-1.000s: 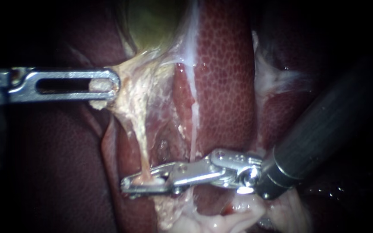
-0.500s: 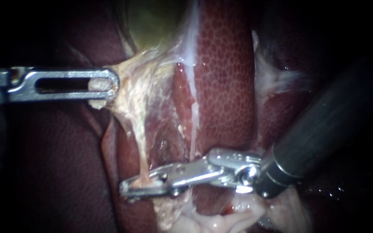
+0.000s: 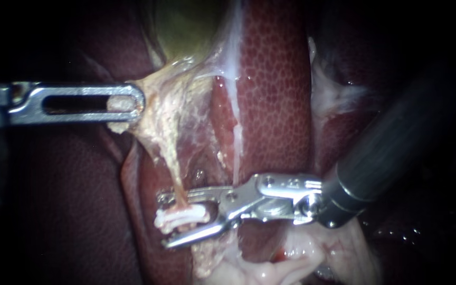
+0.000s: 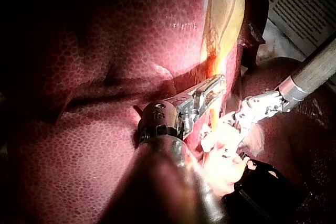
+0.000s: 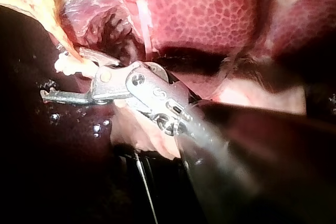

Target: Going back second clip left tube

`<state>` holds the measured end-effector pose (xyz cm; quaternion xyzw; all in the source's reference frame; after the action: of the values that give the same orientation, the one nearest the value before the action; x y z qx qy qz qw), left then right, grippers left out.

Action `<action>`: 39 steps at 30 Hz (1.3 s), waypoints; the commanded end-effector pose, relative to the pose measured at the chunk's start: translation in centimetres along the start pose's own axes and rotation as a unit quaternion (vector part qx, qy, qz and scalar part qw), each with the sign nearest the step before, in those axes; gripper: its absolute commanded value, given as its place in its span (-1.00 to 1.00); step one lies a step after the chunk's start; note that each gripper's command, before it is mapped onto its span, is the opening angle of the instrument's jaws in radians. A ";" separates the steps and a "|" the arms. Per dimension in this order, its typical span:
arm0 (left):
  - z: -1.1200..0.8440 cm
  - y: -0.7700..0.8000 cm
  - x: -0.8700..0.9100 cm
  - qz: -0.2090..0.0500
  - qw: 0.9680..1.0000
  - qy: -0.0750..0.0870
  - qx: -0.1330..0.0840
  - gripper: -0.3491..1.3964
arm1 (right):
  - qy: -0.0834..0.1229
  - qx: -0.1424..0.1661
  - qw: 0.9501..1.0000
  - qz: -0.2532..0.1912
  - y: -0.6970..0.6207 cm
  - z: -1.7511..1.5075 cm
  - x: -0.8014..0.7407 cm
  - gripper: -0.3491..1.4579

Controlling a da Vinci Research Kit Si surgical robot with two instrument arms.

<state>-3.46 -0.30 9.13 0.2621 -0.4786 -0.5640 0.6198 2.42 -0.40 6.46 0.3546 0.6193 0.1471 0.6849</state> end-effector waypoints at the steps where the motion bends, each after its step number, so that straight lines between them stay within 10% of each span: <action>1: 0.00 0.00 0.00 0.000 1.000 0.000 0.000 -1.00 | 0.000 0.000 1.000 -0.001 0.00 -0.06 0.02 0.05; 24: 0.02 0.01 0.00 0.000 1.000 0.000 0.000 -1.00 | -0.017 -0.043 0.998 -0.053 -0.50 -1.82 1.15 0.05; 39: 0.52 0.35 0.30 0.011 1.000 0.004 -0.011 -1.00 | -0.017 -0.043 0.997 -0.056 -0.56 -1.82 1.18 0.05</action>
<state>-3.83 -0.39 9.77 0.2528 -0.4733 -0.5603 0.6310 0.78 0.52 5.24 0.2919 0.6192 0.1288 0.7174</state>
